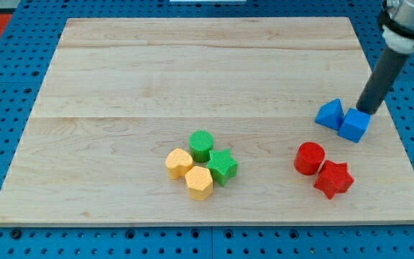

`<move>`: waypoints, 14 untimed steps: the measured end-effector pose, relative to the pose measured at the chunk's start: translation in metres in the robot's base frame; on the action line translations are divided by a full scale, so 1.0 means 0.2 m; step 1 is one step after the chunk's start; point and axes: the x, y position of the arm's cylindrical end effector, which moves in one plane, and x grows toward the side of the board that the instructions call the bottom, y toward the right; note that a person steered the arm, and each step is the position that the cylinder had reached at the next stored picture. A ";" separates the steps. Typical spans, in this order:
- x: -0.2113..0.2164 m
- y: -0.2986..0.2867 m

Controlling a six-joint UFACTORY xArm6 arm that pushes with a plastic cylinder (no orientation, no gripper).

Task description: Push the triangle into the blue cube

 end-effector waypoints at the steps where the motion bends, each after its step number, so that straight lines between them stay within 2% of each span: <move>1: 0.15 -0.09; 2: 0.10 -0.09; 3: -0.08 -0.07; 4: -0.13 -0.25; 5: -0.01 -0.39; 6: -0.19 -0.40; 7: -0.19 -0.57; 9: -0.09 -0.36; 10: -0.26 -0.35; 11: -0.24 -0.59; 12: -0.03 -0.63; 13: 0.08 -0.48; 14: 0.01 -0.48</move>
